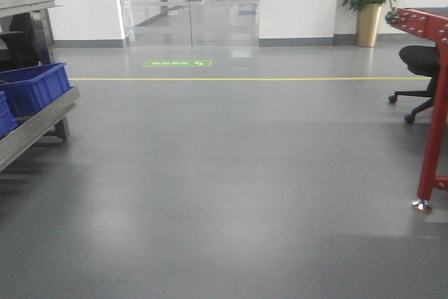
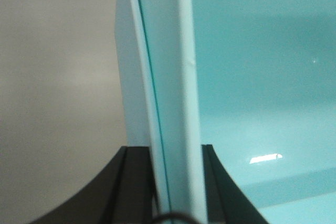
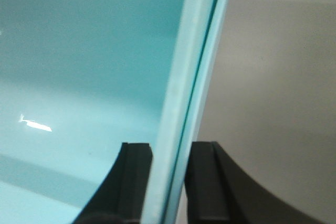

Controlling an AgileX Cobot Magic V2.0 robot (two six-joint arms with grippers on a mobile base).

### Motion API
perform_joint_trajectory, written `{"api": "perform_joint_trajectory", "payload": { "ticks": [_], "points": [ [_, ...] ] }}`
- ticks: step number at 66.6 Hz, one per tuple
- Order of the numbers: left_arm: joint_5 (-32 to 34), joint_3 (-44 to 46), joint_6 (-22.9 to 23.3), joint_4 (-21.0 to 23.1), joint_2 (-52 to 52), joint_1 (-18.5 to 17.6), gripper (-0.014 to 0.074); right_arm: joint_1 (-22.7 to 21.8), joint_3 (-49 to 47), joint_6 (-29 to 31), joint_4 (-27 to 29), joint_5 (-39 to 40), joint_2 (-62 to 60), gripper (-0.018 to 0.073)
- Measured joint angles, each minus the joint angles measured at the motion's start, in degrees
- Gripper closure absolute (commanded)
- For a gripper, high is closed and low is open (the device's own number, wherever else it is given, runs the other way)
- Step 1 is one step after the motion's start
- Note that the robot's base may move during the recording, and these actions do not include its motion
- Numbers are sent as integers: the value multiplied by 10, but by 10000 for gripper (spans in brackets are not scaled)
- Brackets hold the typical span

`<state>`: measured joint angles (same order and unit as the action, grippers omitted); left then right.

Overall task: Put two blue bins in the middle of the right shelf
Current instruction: 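Drive the base forward across the floor holding the teal bin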

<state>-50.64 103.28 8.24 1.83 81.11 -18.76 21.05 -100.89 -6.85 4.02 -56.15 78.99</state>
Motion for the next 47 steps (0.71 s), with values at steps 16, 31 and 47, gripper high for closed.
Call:
{"api": "perform_joint_trajectory", "payload": {
  "ticks": [16,31,47],
  "points": [
    [0,0,0,0,0,0,707,0,0,0,0,0,0,713],
    [-1,0,0,0,0,0,707,0,0,0,0,0,0,713],
    [-1,0,0,0,0,0,707,0,0,0,0,0,0,713]
  ]
}}
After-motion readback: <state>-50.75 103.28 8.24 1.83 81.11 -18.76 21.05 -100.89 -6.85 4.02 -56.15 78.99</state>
